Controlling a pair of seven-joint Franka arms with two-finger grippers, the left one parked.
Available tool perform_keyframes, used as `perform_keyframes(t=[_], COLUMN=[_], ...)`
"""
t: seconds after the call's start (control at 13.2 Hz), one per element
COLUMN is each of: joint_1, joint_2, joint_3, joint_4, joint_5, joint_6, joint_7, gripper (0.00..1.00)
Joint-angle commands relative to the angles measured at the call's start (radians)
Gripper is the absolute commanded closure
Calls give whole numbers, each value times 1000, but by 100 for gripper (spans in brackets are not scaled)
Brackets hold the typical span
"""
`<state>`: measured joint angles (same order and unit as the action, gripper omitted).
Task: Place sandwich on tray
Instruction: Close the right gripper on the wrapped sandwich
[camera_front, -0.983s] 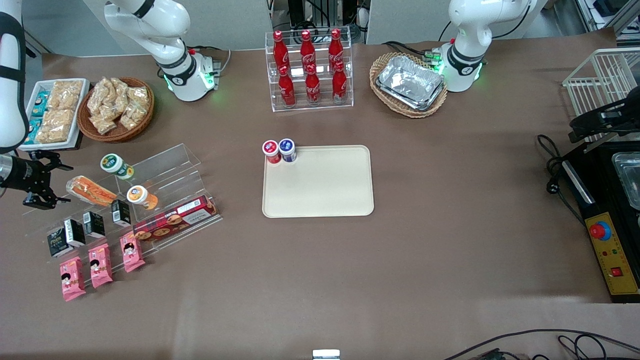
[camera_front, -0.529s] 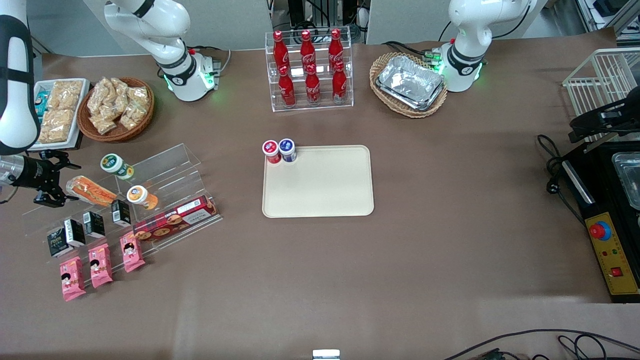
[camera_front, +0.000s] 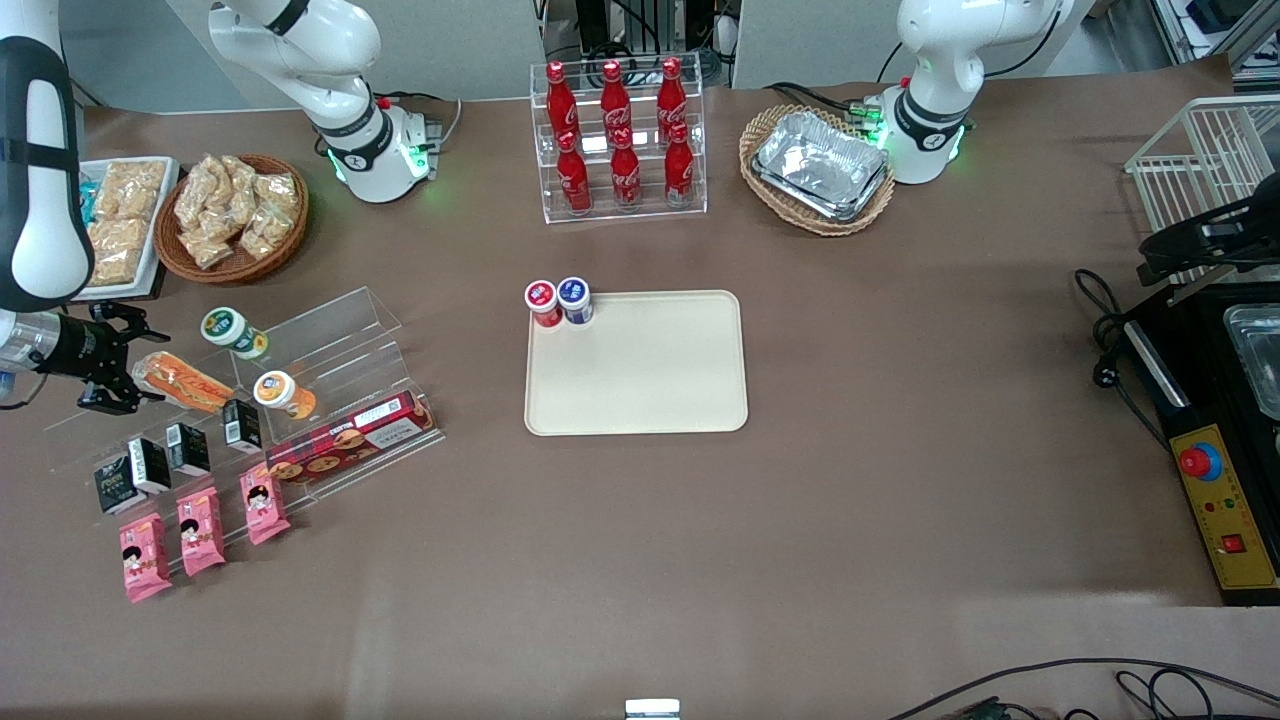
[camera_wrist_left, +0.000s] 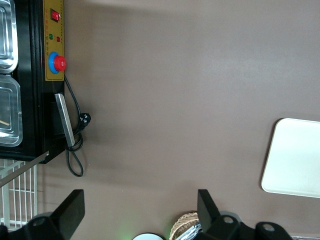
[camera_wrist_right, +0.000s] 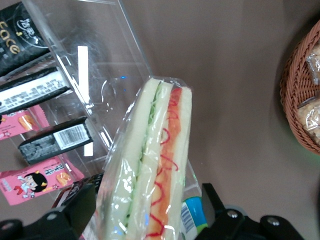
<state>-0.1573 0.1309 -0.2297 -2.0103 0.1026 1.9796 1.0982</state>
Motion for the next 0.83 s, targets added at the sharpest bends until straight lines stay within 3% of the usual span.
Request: perform_keyframes(t=[0.0,0.38,0.76], joint_1=[-5,-10,-30], joint_2=[-13,15,47], joint_3=[4,3,0], joint_4=[-18,42,154], joint_5=[23,25,16], joint_6=[39,38,15], joint_7=[-12,-144,-207], gripper=[27,62,63])
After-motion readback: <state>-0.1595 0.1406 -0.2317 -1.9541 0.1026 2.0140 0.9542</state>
